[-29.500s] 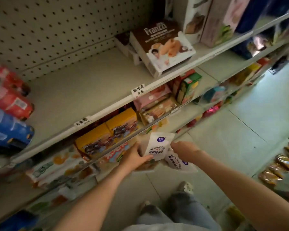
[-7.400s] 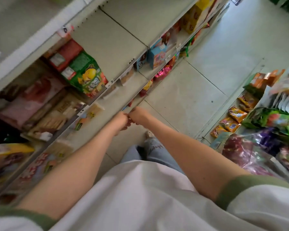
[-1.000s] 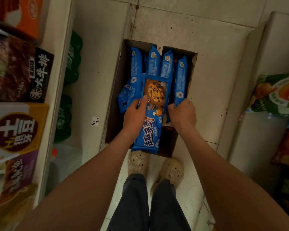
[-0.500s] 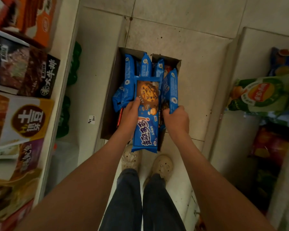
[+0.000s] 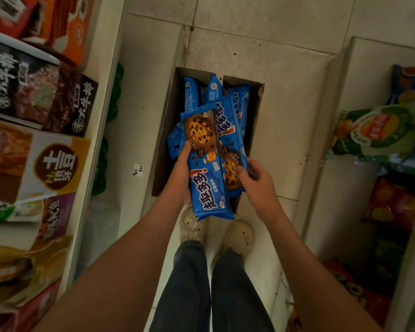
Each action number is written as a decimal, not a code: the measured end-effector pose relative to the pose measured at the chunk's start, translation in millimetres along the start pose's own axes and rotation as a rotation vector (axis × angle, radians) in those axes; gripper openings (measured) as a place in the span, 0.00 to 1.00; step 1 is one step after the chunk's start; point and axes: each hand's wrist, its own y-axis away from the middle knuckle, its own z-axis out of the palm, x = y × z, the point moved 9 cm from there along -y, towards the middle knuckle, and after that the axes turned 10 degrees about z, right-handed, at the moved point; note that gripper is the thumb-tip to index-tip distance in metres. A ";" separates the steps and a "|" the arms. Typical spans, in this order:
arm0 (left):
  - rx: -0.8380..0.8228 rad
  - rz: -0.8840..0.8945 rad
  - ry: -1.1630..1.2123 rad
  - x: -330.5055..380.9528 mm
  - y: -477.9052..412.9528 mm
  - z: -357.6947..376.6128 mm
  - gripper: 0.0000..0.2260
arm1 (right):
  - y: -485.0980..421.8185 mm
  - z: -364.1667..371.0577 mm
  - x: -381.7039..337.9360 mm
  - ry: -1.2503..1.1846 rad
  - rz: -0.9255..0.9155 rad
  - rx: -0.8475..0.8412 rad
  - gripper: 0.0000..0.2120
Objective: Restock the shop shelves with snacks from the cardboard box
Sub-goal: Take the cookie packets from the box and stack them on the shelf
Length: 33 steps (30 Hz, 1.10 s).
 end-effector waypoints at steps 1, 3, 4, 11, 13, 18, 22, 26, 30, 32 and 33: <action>-0.017 -0.006 0.007 1.1 2.7 0.4 0.23 | 2.4 2.0 -0.6 -0.031 -0.001 -0.020 0.10; -0.033 -0.006 0.006 4.7 7.1 -0.5 0.22 | 9.2 4.6 -1.9 -0.072 0.009 -0.043 0.12; -0.044 -0.006 0.006 7.1 9.8 -0.2 0.22 | 12.6 5.8 -2.5 -0.079 0.016 -0.049 0.14; -0.125 -0.047 -0.024 32.3 60.4 23.4 0.28 | 61.3 15.0 -26.2 -0.085 0.039 -0.113 0.15; -0.129 -0.053 -0.079 41.2 81.8 31.2 0.29 | 80.9 17.7 -36.3 -0.103 0.053 -0.145 0.15; -0.158 -0.038 -0.220 73.2 142.1 56.9 0.28 | 134.2 15.9 -85.4 -0.242 0.055 -0.135 0.10; -0.263 0.008 -0.319 103.3 194.1 87.4 0.26 | 178.1 2.5 -129.7 -0.345 0.021 0.021 0.08; -0.394 -0.023 -0.396 130.1 246.4 118.0 0.19 | 232.4 -13.5 -166.4 -0.403 -0.059 0.126 0.10; -0.468 -0.054 -0.524 152.4 287.0 142.2 0.18 | 282.6 -33.1 -182.0 -0.410 -0.119 0.225 0.09; -0.516 -0.084 -0.628 155.0 307.9 155.8 0.20 | 311.0 -47.0 -181.9 -0.437 -0.133 0.293 0.09; -0.545 -0.096 -0.673 153.7 318.6 161.6 0.21 | 324.9 -52.9 -179.0 -0.451 -0.133 0.325 0.09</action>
